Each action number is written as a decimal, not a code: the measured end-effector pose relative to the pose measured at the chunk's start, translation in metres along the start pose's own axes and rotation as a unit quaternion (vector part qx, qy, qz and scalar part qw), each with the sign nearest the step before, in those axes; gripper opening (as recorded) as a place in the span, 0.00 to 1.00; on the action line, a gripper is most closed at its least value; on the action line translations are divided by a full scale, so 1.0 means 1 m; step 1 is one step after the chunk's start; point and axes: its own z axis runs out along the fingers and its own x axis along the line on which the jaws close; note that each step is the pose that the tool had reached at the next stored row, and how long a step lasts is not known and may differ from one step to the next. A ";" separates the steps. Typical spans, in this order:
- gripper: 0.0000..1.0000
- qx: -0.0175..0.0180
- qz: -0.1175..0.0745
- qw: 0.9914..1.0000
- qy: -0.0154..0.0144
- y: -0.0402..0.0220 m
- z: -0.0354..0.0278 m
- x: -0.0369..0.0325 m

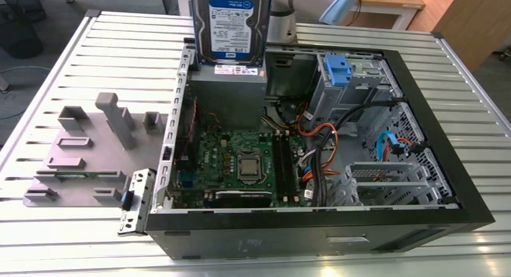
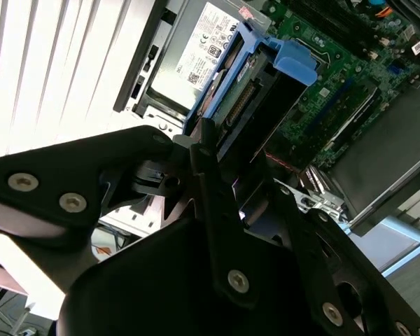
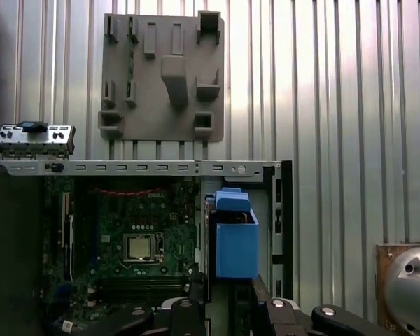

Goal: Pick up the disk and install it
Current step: 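Pick up the disk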

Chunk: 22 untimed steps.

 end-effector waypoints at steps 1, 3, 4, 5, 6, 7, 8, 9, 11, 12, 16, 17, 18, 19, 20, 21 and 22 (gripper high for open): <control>0.35 0.000 0.000 1.000 0.000 -0.0012 0.0000 0.0000; 0.35 0.000 0.000 1.000 0.000 -0.0038 -0.0001 -0.0001; 0.35 0.000 0.000 1.000 0.000 -0.0052 -0.0001 -0.0001; 0.35 0.000 0.000 1.000 0.000 -0.0066 -0.0001 -0.0001; 0.35 0.000 0.000 1.000 0.000 -0.0080 -0.0002 -0.0002; 0.35 0.000 0.000 1.000 0.000 -0.0095 -0.0002 -0.0002; 0.35 0.000 0.000 1.000 0.000 -0.0110 -0.0003 -0.0002; 0.35 0.000 0.000 1.000 0.000 -0.0125 -0.0003 -0.0002; 0.35 0.000 0.000 1.000 0.000 -0.0158 -0.0004 -0.0003; 0.35 0.000 0.000 1.000 0.000 -0.0174 -0.0004 -0.0003; 0.35 0.000 0.000 1.000 0.000 -0.0237 -0.0006 -0.0005; 0.35 0.000 0.000 1.000 0.000 -0.0252 -0.0006 -0.0005; 0.35 0.000 0.000 1.000 0.000 -0.0267 -0.0007 -0.0005; 0.35 0.000 0.000 1.000 0.000 -0.0283 -0.0008 -0.0006; 0.35 0.000 0.000 1.000 0.000 -0.0298 -0.0008 -0.0006; 0.35 0.000 0.000 1.000 0.000 -0.0313 -0.0008 -0.0006; 0.35 0.000 0.000 1.000 0.000 -0.0329 -0.0009 -0.0006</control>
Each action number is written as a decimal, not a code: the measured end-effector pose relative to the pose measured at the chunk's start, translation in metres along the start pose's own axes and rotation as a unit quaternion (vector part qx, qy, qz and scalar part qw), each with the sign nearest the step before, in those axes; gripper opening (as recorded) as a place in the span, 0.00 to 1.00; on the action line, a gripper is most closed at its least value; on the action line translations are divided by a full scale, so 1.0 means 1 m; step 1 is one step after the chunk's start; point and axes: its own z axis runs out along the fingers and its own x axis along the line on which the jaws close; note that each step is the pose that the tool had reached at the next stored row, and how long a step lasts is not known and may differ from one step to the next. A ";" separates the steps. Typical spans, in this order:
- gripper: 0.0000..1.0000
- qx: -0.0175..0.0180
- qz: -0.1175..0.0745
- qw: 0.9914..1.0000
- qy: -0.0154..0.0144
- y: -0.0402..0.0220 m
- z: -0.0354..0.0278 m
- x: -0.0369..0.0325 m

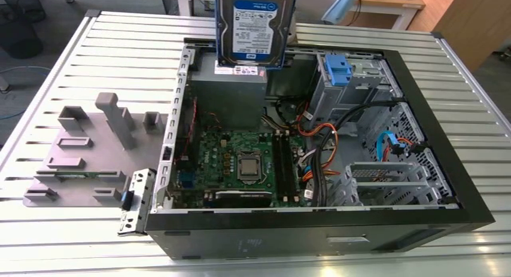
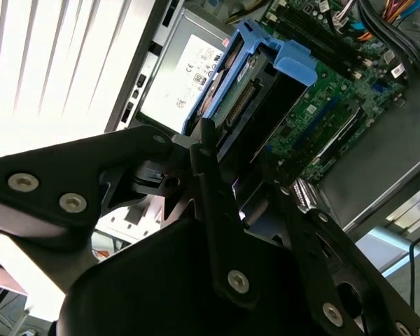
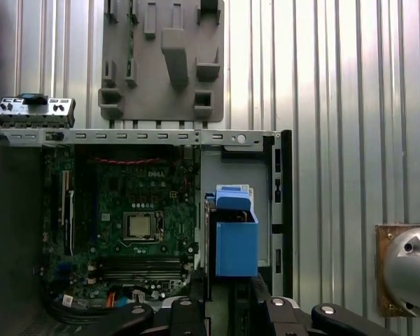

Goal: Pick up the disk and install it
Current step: 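Pick up the disk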

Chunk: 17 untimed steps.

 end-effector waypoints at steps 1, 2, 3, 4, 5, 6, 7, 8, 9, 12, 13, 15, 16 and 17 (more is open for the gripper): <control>0.35 0.000 0.000 1.000 0.000 -0.0015 0.0000 0.0000; 0.35 0.000 0.000 1.000 0.000 -0.0030 -0.0001 -0.0001; 0.35 0.000 0.000 1.000 0.000 -0.0044 -0.0001 -0.0001; 0.35 0.000 0.000 1.000 0.000 -0.0059 -0.0002 -0.0001; 0.35 0.000 0.000 1.000 0.000 -0.0073 -0.0002 -0.0001; 0.35 0.000 0.000 1.000 0.000 -0.0088 -0.0002 -0.0002; 0.35 0.000 0.000 1.000 0.000 -0.0103 -0.0003 -0.0002; 0.35 0.000 0.000 1.000 0.000 -0.0117 -0.0003 -0.0002; 0.35 0.000 0.000 1.000 0.000 -0.0131 -0.0003 -0.0002; 0.35 0.000 0.000 1.000 0.000 -0.0172 -0.0004 -0.0003; 0.35 0.000 0.000 1.000 0.000 -0.0187 -0.0004 -0.0004; 0.35 0.000 0.000 1.000 0.000 -0.0215 -0.0006 -0.0004; 0.35 0.000 0.000 1.000 0.000 -0.0228 -0.0006 -0.0004; 0.35 0.000 0.000 1.000 0.000 -0.0242 -0.0006 -0.0004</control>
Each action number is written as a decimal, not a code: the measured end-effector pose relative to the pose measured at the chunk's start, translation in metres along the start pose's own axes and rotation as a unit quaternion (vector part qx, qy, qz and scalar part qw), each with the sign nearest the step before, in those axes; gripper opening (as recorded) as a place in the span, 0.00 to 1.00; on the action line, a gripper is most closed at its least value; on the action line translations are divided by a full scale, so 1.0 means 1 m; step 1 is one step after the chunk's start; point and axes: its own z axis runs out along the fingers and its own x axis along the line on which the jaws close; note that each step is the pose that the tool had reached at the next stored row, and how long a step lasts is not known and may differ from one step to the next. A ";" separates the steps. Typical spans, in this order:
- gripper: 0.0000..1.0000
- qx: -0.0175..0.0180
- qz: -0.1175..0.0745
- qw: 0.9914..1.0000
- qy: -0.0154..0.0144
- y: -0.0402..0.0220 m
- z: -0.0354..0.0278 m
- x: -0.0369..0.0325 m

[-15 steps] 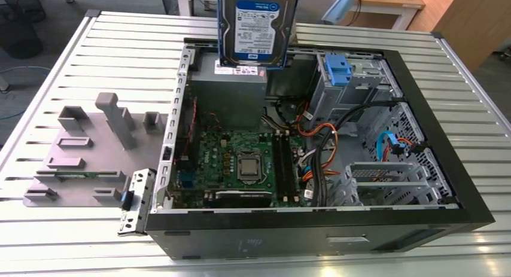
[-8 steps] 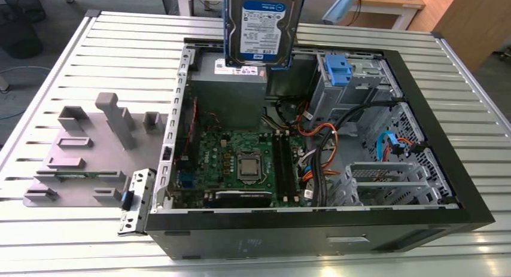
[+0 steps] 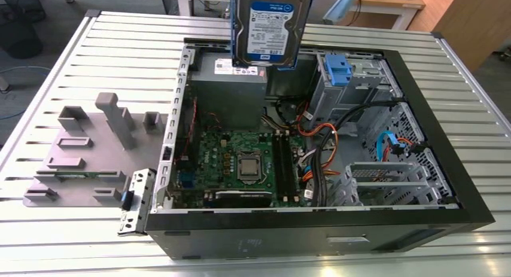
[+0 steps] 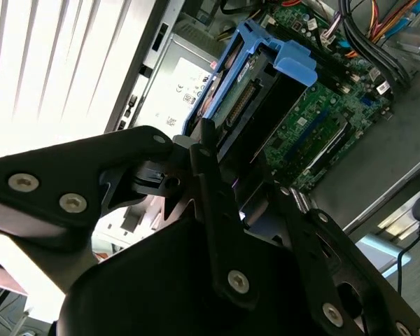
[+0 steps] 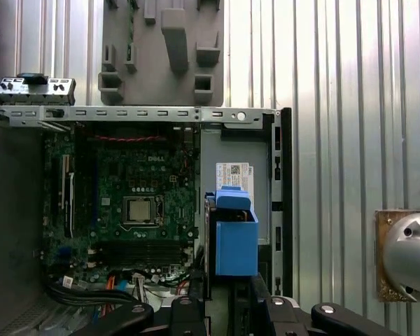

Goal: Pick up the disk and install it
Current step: 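Pick up the disk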

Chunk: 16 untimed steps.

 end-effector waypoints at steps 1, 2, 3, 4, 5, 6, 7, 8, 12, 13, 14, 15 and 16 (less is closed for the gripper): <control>0.35 0.000 0.000 1.000 0.000 -0.0014 0.0000 0.0000; 0.35 0.000 0.000 1.000 0.000 -0.0028 0.0000 -0.0001; 0.35 0.000 0.000 1.000 0.000 -0.0042 -0.0001 -0.0001; 0.35 0.000 0.000 1.000 0.000 -0.0055 -0.0001 -0.0001; 0.35 0.000 0.000 1.000 0.000 -0.0069 -0.0002 -0.0002; 0.35 0.000 0.000 1.000 0.000 -0.0083 -0.0002 -0.0002; 0.35 0.000 0.000 1.000 0.000 -0.0097 -0.0002 -0.0002; 0.35 0.000 0.000 1.000 0.000 -0.0113 -0.0003 -0.0002; 0.35 0.000 0.000 1.000 0.000 -0.0173 -0.0005 -0.0004; 0.35 0.000 0.000 1.000 0.000 -0.0188 -0.0005 -0.0004; 0.35 0.000 0.000 1.000 0.000 -0.0203 -0.0005 -0.0004; 0.35 0.000 0.000 1.000 0.000 -0.0219 -0.0006 -0.0005; 0.35 0.000 0.000 1.000 0.000 -0.0232 -0.0006 -0.0005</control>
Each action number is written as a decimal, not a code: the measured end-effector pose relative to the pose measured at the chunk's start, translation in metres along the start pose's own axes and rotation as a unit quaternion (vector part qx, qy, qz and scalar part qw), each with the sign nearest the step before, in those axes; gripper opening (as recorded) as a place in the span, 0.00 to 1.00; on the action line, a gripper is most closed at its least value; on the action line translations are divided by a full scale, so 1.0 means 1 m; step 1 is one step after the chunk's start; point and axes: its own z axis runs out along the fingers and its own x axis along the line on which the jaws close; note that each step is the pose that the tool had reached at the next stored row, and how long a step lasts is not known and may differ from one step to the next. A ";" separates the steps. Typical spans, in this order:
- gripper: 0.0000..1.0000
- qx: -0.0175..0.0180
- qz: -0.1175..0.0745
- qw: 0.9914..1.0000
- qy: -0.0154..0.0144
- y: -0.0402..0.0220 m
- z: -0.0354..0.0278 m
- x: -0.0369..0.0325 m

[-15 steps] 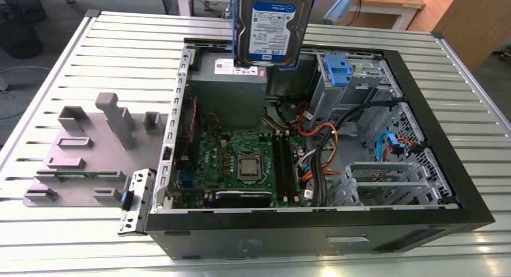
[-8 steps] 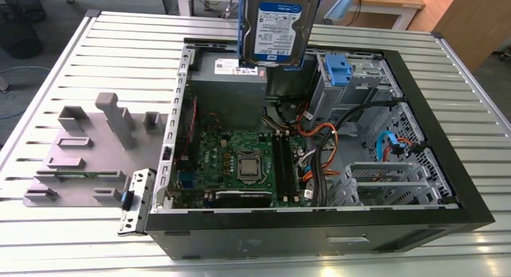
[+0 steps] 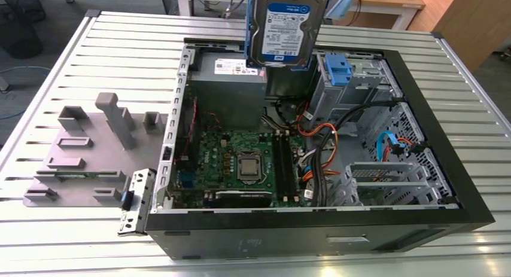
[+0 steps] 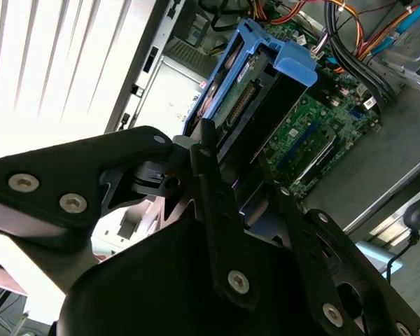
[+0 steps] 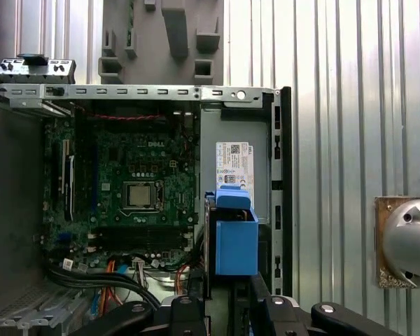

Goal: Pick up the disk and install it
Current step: 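Pick up the disk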

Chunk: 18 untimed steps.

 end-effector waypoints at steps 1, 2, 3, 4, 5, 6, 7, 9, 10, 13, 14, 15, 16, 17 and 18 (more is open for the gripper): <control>0.35 0.000 0.000 1.000 0.000 -0.0011 0.0000 0.0000; 0.35 0.000 0.000 1.000 0.000 -0.0018 -0.0001 0.0000; 0.35 0.000 0.000 1.000 0.000 -0.0022 -0.0001 0.0000; 0.35 0.000 0.000 1.000 0.000 -0.0022 -0.0001 -0.0001; 0.35 0.000 0.000 1.000 0.000 -0.0022 -0.0001 -0.0001; 0.35 0.000 0.000 1.000 0.000 -0.0022 -0.0001 -0.0001; 0.35 0.000 0.000 1.000 0.000 -0.0022 -0.0001 -0.0001; 0.35 0.000 0.000 1.000 0.000 -0.0023 -0.0001 -0.0001; 0.35 0.000 0.000 1.000 0.000 -0.0023 -0.0001 -0.0001; 0.35 0.000 0.000 1.000 0.000 -0.0023 -0.0001 -0.0001; 0.35 0.000 0.000 1.000 0.000 -0.0023 -0.0001 -0.0001; 0.35 0.000 0.000 1.000 0.000 -0.0023 -0.0001 0.0000; 0.35 0.000 0.000 1.000 0.000 -0.0024 -0.0001 0.0003; 0.35 0.000 0.000 1.000 0.000 -0.0024 -0.0002 0.0008; 0.35 0.000 0.000 1.000 0.000 -0.0024 -0.0002 0.0016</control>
